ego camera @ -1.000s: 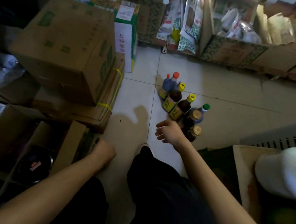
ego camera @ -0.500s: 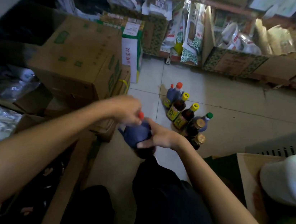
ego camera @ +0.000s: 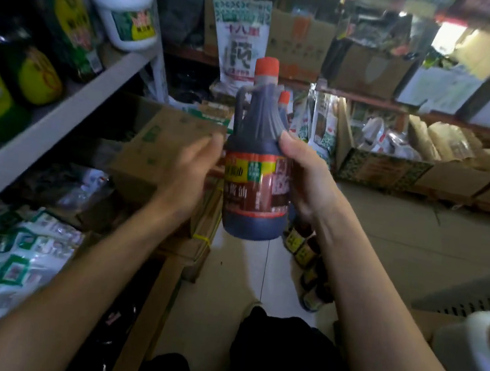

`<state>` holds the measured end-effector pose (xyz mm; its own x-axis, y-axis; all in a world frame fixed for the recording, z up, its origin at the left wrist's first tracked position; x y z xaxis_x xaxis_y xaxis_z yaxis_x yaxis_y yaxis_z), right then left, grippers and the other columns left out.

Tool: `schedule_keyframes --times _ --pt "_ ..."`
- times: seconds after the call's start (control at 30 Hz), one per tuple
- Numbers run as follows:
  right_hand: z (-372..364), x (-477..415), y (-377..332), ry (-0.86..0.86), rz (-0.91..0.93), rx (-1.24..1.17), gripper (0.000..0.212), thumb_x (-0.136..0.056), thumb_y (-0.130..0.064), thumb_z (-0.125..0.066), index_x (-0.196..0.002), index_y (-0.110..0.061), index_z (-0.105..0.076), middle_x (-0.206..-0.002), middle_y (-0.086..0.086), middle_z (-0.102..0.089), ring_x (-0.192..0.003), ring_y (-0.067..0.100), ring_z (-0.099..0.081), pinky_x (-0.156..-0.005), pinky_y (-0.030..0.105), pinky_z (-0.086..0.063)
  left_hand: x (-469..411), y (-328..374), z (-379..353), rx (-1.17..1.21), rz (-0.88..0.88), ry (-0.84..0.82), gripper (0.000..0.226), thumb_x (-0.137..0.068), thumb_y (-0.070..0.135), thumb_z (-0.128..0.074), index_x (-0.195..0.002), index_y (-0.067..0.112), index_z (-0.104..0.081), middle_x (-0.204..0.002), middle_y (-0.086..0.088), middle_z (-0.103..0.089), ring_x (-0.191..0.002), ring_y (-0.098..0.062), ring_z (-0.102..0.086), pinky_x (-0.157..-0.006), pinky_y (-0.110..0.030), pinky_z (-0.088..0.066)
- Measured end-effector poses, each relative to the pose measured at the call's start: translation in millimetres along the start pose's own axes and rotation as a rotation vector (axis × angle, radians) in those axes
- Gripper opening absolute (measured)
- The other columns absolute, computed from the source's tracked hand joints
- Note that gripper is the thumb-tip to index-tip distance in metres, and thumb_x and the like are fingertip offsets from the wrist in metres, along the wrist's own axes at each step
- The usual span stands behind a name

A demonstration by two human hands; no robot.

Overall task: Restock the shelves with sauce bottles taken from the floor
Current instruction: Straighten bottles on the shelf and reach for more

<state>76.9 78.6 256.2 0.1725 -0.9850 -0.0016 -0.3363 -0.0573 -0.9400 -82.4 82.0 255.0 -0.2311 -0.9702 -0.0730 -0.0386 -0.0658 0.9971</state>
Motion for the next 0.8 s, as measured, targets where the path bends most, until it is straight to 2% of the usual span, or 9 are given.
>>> schedule_keyframes --times 0.1,0.17,0.27,0.37,0.47,0.53,0.6,0.7,0.8 --pt "-19 -12 -18 0.066 0.029 -0.015 0.067 -0.076 -0.042 -0.075 -0.127 0.000 -0.060 -0.117 0.025 -0.068 -0.103 0.039 -0.066 -0.100 0.051 -0.050 18 -10 -5 0.285 0.022 -0.105 0.044 -0.088 0.055 -0.051 -0.114 0.024 -0.067 -0.110 0.003 -0.073 -0.102 -0.015 -0.069 -0.077 -0.029 -0.056" --pt "-34 -16 -21 0.051 0.053 -0.148 0.049 -0.085 -0.036 -0.066 -0.121 -0.002 -0.064 -0.108 0.020 -0.070 -0.094 0.033 -0.068 -0.091 0.045 -0.055 17 -3 -2 0.439 0.001 -0.113 0.055 -0.088 0.052 -0.055 -0.130 0.016 -0.058 -0.122 -0.006 -0.068 -0.113 -0.024 -0.065 -0.086 -0.033 -0.055" --pt "-51 -16 -16 -0.002 0.030 -0.387 0.071 -0.081 -0.037 -0.068 -0.135 0.005 -0.050 -0.110 0.024 -0.062 -0.094 0.036 -0.062 -0.089 0.044 -0.051 19 6 3 0.639 -0.020 -0.110 0.056 -0.094 0.037 -0.053 -0.141 0.006 -0.045 -0.124 -0.009 -0.066 -0.114 -0.025 -0.064 -0.086 -0.033 -0.054" --pt "-58 -15 -9 -0.096 0.002 -0.499 0.082 -0.065 -0.044 -0.077 -0.128 0.001 -0.050 -0.106 0.022 -0.056 -0.093 0.035 -0.056 -0.086 0.043 -0.046 23 6 11 0.623 -0.085 -0.146 0.049 -0.097 0.030 -0.049 -0.144 0.014 -0.045 -0.132 -0.004 -0.062 -0.122 -0.023 -0.060 -0.091 -0.034 -0.052" --pt "-51 -13 -4 -0.114 0.013 -0.562 0.069 -0.065 -0.046 -0.073 -0.113 0.001 -0.060 -0.098 0.019 -0.062 -0.087 0.031 -0.061 -0.082 0.039 -0.050 25 8 14 0.453 -0.109 -0.166 0.043 -0.094 0.035 -0.053 -0.137 0.033 -0.055 -0.137 0.001 -0.060 -0.124 -0.020 -0.058 -0.092 -0.033 -0.052" --pt "-46 -12 2 -0.078 -0.013 -0.563 0.072 -0.067 -0.050 -0.067 -0.117 0.000 -0.055 -0.103 0.019 -0.056 -0.090 0.031 -0.057 -0.084 0.041 -0.045 26 9 15 0.394 -0.121 -0.142 0.040 -0.094 0.031 -0.055 -0.133 0.034 -0.058 -0.134 0.004 -0.062 -0.123 -0.017 -0.059 -0.088 -0.028 -0.053" --pt "-46 -12 3 -0.087 -0.031 -0.540 0.068 -0.070 -0.053 -0.062 -0.114 -0.001 -0.056 -0.103 0.019 -0.058 -0.090 0.031 -0.057 -0.085 0.041 -0.045 26 10 16 0.348 -0.158 -0.089 0.036 -0.093 0.027 -0.058 -0.129 0.031 -0.062 -0.127 0.004 -0.067 -0.119 -0.015 -0.061 -0.086 -0.024 -0.053" --pt "-46 -12 4 -0.101 -0.038 -0.530 0.070 -0.069 -0.053 -0.065 -0.114 0.000 -0.057 -0.100 0.018 -0.061 -0.089 0.030 -0.060 -0.084 0.040 -0.046 26 13 23 0.189 -0.247 0.129 0.019 -0.093 0.024 -0.061 -0.110 0.028 -0.069 -0.107 0.009 -0.074 -0.102 -0.008 -0.068 -0.077 -0.017 -0.053" --pt "-49 -13 6 -0.122 -0.071 -0.499 0.088 -0.068 -0.057 -0.066 -0.134 -0.003 -0.039 -0.111 0.020 -0.048 -0.097 0.034 -0.050 -0.089 0.044 -0.038 27 11 34 0.041 -0.319 0.341 0.011 -0.090 0.021 -0.063 -0.082 0.028 -0.068 -0.083 0.009 -0.074 -0.082 -0.009 -0.069 -0.071 -0.018 -0.052"
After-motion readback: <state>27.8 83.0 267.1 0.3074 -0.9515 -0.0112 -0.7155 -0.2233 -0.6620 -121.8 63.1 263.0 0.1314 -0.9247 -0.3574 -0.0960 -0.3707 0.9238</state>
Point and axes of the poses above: each hand's wrist, its own x-axis away from the middle knuckle, its own z-axis out of the back of the hand, y = z × x, the point moved 5 cm from there along -x, towards the middle knuckle
